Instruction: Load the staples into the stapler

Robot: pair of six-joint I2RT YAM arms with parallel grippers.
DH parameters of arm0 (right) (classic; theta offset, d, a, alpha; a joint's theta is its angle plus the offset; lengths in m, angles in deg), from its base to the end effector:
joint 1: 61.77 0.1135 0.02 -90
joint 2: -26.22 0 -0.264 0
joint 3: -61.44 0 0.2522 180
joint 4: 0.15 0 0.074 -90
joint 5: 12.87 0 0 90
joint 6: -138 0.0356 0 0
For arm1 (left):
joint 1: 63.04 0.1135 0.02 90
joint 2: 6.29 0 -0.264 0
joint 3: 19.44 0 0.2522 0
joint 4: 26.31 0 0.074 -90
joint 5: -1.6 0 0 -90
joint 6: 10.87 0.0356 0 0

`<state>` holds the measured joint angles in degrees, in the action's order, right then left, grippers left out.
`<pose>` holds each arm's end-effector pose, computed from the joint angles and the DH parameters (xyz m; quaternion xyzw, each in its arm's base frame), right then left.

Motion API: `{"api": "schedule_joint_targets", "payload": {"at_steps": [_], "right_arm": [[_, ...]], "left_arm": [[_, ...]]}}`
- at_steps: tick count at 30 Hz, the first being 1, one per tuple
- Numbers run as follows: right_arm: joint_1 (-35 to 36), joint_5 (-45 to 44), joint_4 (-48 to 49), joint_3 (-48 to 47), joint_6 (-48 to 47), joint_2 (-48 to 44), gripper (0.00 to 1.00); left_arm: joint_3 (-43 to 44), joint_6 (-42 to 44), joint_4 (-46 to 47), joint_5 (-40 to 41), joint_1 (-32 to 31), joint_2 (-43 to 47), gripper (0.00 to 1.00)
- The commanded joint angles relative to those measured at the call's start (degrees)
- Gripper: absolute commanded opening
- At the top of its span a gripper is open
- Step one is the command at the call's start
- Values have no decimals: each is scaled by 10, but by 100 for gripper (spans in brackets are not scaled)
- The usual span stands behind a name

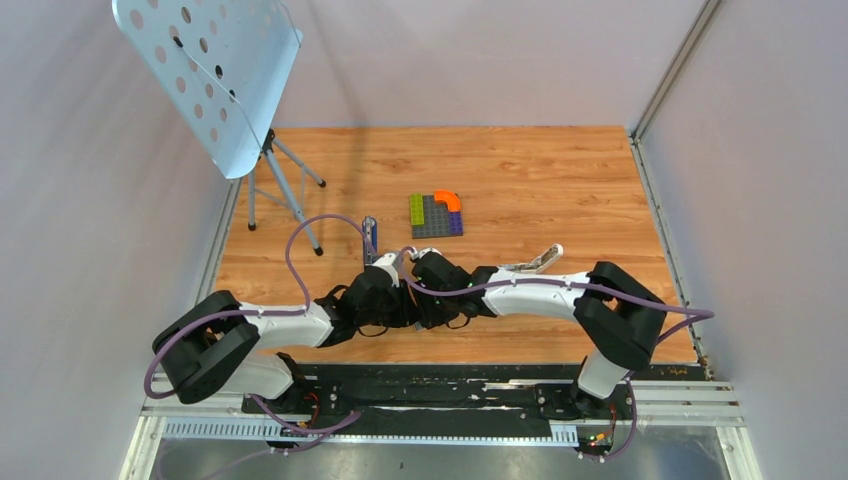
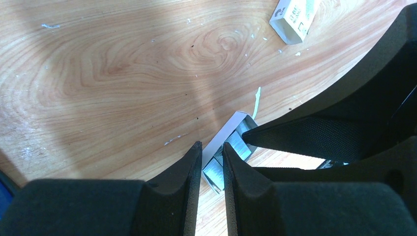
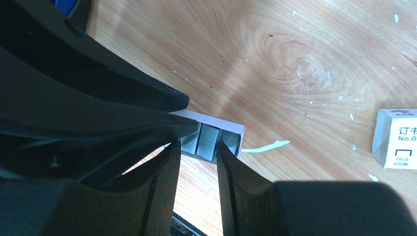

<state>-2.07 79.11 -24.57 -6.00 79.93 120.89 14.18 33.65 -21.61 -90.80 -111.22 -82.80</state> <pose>0.1673 0.2888 0.1753 -0.2321 0.9154 0.2469 0.2172 0.1518 -0.1719 0.1308 0.0303 0.8989 -0.3314 0.2851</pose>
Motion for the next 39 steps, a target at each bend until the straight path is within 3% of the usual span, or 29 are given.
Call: {"api": "schedule_joint_targets", "payload": {"at_steps": [1,15,39], "right_arm": [[-8,0,28,18,-3,-27,36],[-20,20,84,65,16,-76,36],[-20,31,73,52,24,-15,41]], "left_arm": [[-14,14,-42,13,2,-23,23],[-18,11,-39,12,2,-21,23],[-21,8,-34,10,2,-19,23]]}}
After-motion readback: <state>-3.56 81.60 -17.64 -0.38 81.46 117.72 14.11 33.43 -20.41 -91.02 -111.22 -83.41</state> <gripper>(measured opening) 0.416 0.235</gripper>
